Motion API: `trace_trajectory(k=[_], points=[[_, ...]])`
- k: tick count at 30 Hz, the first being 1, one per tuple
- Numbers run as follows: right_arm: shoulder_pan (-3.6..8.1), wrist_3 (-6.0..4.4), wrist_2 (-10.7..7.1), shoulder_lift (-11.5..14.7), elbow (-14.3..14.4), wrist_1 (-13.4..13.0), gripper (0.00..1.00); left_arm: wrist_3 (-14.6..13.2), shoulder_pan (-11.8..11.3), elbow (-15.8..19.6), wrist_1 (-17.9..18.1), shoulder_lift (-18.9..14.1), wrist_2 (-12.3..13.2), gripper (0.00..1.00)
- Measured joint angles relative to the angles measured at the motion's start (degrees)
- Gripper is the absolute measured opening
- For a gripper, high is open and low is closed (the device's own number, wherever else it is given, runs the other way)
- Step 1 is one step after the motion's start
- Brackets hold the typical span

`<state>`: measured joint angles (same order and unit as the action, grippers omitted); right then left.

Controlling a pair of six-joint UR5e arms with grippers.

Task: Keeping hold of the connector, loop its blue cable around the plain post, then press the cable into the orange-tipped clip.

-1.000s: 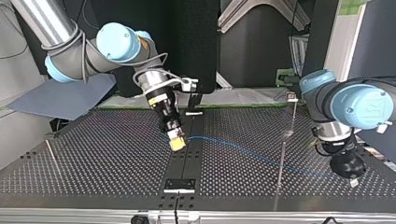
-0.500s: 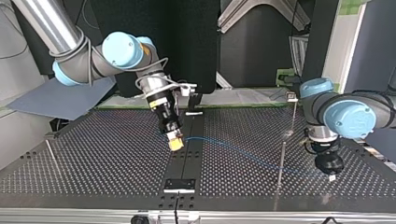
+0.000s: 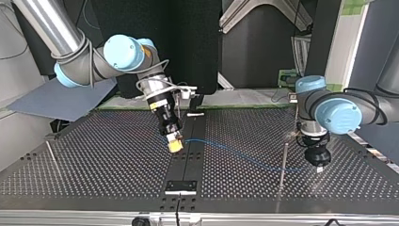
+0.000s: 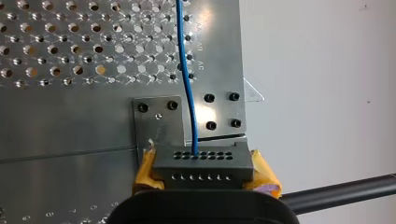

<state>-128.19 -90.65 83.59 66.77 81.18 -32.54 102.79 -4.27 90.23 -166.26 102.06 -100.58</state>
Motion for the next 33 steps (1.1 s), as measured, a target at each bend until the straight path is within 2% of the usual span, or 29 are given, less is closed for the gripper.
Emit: trace_trajectory(k=[2,3,4,6,8,10,11,12,14,15,16,17,18,20,22,30,33], points=[[0.0,0.07,-0.01,-0.1,0.0,0.2,0.0,0.1,0.2,0.4,0.2,0.0,0.0,0.21],[0.0,0.1,-0.01,-0.2,0.0,0.4,0.0,0.1,0.3,0.6,0.3,0.0,0.1,0.21],[-0.01,0.12,0.02,-0.3,0.0,0.6,0.0,0.2,0.4,0.7,0.4,0.0,0.1,0.3],[-0.13,0.11,0.23,-0.7,0.0,1.1,0.0,0.3,0.7,0.9,0.9,0.0,0.5,0.3],[-0.29,0.09,0.47,-1.4,0.0,1.7,0.0,0.6,1.0,0.9,1.5,0.0,1.2,0.22],[-0.44,0.16,0.64,-2.2,0.0,2.3,0.0,1.2,1.1,1.0,1.9,0.0,1.3,0.22],[-0.54,0.26,0.79,-2.7,0.0,2.8,0.0,1.5,1.1,1.0,2.1,0.0,1.4,0.26],[-0.62,0.37,0.94,-3.2,0.0,3.2,0.0,1.7,1.2,1.0,2.3,0.0,1.4,0.26],[-0.77,0.65,1.33,-4.1,0.2,3.6,0.0,2.0,1.2,1.0,2.7,0.0,1.6,0.38],[-0.85,0.72,1.47,-4.3,0.4,3.7,0.0,2.1,1.2,1.0,2.8,0.0,1.8,0.38],[-0.9,0.78,1.58,-4.5,0.6,3.6,0.0,2.2,1.3,1.0,2.9,0.0,1.9,0.46],[-0.94,0.82,1.68,-4.8,0.9,3.5,0.0,2.2,1.4,1.1,2.9,0.0,2.0,0.69],[-0.97,0.83,1.74,-4.9,1.2,3.2,0.0,2.2,1.4,1.3,3.0,0.0,2.1,0.69],[-1.01,0.8,1.78,-5.1,1.8,2.6,0.0,2.3,1.4,1.7,3.4,0.0,2.3,0.96],[-1.05,0.79,1.77,-5.2,2.3,2.1,0.0,2.4,1.5,2.2,3.8,0.0,2.4,1.0],[-1.13,0.72,1.89,-5.4,4.8,-0.1,0.0,2.3,1.8,3.6,3.6,0.0,1.6,1.0],[-1.14,0.61,1.97,-5.5,6.1,-1.3,0.0,2.2,2.1,3.7,3.3,0.1,2.1,1.0]])
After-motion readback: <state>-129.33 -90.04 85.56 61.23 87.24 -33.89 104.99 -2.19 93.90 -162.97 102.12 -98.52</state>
